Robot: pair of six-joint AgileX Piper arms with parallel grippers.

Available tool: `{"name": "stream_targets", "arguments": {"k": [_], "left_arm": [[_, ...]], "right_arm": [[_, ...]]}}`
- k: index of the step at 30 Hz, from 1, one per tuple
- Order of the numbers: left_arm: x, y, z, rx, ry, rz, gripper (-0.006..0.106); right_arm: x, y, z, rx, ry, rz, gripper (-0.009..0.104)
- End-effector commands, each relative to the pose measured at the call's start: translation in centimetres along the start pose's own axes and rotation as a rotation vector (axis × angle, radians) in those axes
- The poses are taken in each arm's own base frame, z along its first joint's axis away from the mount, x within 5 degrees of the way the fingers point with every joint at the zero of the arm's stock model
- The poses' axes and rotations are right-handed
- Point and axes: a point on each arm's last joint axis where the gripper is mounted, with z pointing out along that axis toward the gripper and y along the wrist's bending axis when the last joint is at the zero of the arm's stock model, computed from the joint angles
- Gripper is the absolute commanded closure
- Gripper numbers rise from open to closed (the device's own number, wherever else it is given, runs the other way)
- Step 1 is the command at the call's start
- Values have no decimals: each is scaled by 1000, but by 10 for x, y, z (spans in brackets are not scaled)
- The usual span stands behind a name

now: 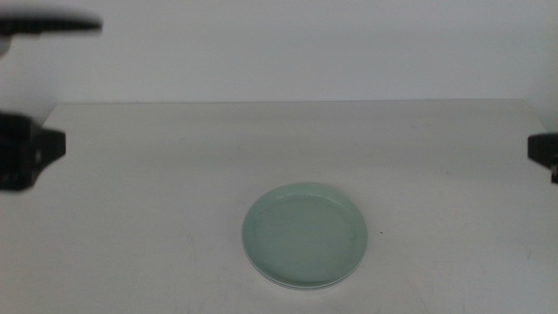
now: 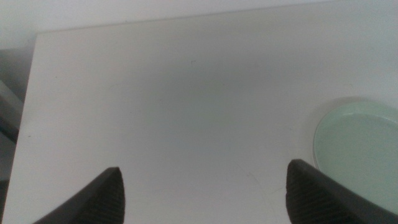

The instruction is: Stack the three bowls on top of each other.

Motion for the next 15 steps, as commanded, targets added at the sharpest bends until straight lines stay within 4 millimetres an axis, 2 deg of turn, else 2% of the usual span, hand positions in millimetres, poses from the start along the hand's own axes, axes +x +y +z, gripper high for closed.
{"name": "stream_targets", "arguments": {"k": [1,4,8,11,15], "left_arm": [[1,0,-10,0,-153,-18,14],[21,1,-13,-4,-206,-13,14],[48,2,-17,-7,-286,-14,14],[66,2,-21,-9,-348,-14,14],[80,3,-26,-11,-446,-13,14]], "right_arm": [[-18,-2,-12,6,-131,3,59],[-12,-10,-22,39,-157,32,59],[7,-19,-36,79,-193,56,59],[27,-22,-36,87,-188,47,59],[40,-22,-37,72,-243,40,59]]}}
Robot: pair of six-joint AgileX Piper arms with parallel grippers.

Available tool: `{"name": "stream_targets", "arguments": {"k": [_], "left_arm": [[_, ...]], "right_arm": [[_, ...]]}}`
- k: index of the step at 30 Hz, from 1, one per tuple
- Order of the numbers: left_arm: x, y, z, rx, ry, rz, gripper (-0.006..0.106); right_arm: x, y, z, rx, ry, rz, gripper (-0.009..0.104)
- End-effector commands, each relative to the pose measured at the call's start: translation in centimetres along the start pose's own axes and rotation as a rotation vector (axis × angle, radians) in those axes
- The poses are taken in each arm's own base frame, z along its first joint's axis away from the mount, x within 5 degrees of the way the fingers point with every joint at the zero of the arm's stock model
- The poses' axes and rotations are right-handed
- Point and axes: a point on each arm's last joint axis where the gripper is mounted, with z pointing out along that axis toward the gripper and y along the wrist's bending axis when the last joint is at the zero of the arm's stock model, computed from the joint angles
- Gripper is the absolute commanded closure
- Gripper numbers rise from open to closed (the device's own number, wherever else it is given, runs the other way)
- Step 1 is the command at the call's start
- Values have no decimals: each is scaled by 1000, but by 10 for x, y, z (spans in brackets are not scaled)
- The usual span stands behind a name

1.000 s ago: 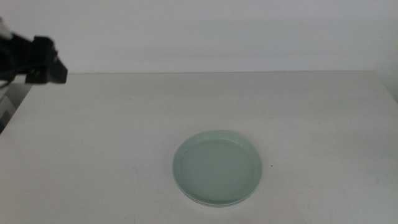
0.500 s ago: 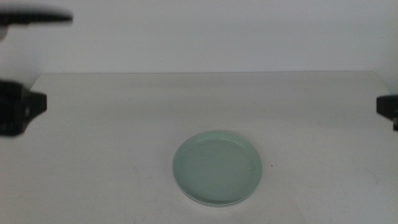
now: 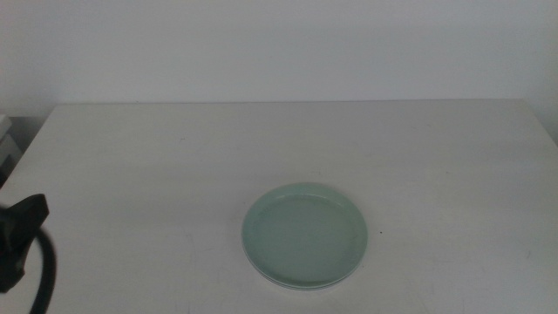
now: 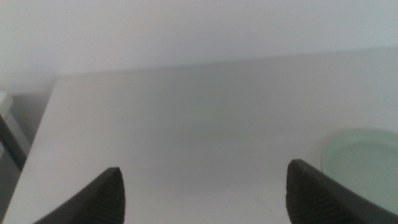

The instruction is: Stack the three bowls on top of each other.

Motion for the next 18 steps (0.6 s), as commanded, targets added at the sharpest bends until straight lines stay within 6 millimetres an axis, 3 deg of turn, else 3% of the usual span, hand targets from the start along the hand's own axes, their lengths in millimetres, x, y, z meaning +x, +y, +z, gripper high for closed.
{"name": "stream_targets", "arguments": {"k": [1,5,18], "left_arm": [[-13,0,-7,-1,-171,-12,14],[-16,0,-9,-2,-223,-12,14],[-11,0,-7,-2,-193,-15,14]], "right_arm": [[-14,1,-7,-18,-154,-27,59],[-18,2,-12,-31,-215,-32,59],[-14,1,-9,-21,-190,-39,59]]}}
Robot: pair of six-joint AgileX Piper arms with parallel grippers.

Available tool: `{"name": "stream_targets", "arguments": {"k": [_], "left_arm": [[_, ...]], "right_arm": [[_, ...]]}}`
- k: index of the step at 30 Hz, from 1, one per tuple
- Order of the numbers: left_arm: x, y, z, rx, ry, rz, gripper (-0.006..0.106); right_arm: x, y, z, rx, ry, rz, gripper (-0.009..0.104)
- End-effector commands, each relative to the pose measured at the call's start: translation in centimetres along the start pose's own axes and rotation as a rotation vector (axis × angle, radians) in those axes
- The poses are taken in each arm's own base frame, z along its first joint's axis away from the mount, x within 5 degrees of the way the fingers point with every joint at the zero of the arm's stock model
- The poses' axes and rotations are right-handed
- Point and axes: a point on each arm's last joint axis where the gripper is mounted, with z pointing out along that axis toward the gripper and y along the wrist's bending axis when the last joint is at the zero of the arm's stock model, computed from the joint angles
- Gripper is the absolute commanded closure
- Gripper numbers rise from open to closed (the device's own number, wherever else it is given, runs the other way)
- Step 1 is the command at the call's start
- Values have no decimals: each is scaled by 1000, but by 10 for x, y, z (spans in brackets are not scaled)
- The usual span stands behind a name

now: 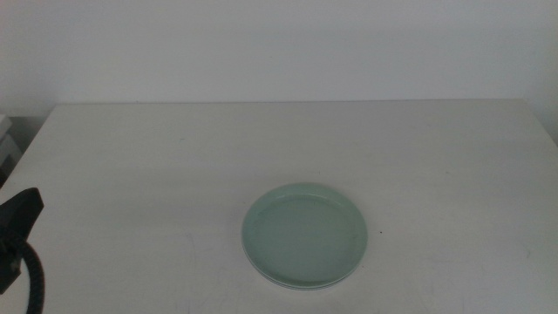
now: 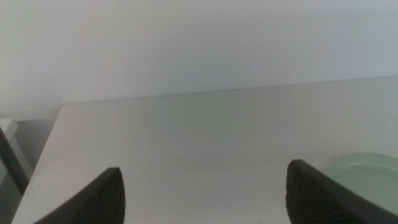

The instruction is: Stack the three bowls on top of each other.

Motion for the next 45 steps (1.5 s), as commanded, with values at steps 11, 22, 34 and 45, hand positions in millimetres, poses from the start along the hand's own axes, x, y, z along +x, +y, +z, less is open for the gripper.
{"name": "stream_targets", "arguments": {"k": [11,22,34,45], "left_arm": [[-17,0,-8,1,-128,-14,14],[15,2,-22,-22,-197,-15,14],[91,7,-21,-69,-177,-21,14],[114,8,-13,-70,-79,-26,14]], "right_arm": [[-4,-3,2,39,-69,-106,59],[23,-16,2,97,-289,-19,59],[118,-23,5,101,-228,35,59],[151,-26,7,104,-239,36,59]]}}
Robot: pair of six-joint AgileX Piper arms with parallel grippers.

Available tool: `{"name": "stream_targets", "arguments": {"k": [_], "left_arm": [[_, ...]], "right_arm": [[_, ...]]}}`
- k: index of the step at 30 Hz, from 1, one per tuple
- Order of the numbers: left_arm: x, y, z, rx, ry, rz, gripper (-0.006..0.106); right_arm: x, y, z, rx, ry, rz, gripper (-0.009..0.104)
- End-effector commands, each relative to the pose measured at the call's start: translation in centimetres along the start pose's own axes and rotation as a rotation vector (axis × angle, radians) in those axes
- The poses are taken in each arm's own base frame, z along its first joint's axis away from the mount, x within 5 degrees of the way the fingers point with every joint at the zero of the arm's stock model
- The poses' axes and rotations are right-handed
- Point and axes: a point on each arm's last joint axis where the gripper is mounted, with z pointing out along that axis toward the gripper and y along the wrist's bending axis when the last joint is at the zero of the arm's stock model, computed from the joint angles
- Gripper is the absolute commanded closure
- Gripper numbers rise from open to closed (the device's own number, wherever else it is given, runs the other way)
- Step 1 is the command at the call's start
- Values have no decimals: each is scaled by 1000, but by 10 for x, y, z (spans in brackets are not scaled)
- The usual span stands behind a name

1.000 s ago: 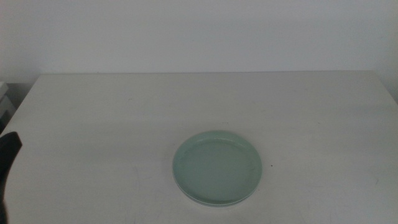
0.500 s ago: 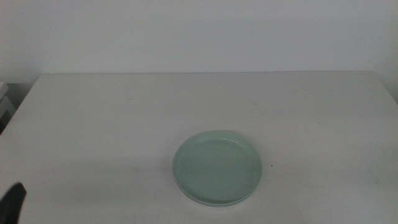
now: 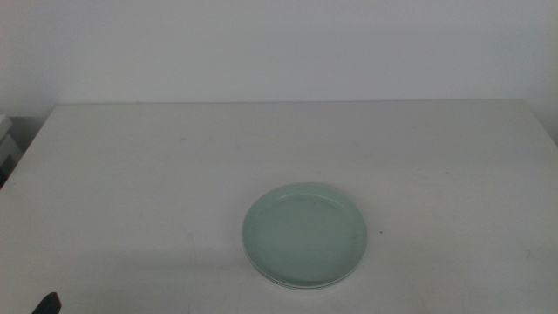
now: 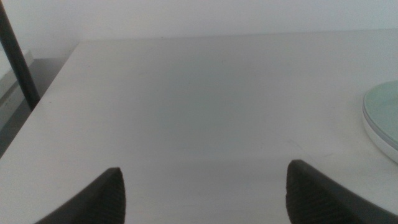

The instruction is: Stack the three bowls on top of each other.

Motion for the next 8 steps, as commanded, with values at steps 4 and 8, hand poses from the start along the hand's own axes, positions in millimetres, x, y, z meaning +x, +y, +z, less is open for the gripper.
{"name": "stream_targets", "arguments": {"k": [4,8], "left_arm": [[-7,0,-1,-2,-81,-14,14],[-7,0,-1,-2,-81,-14,14]], "right_arm": [[-7,1,-1,-11,-66,-11,59],[-7,1,-1,-9,-66,-25,59]]}}
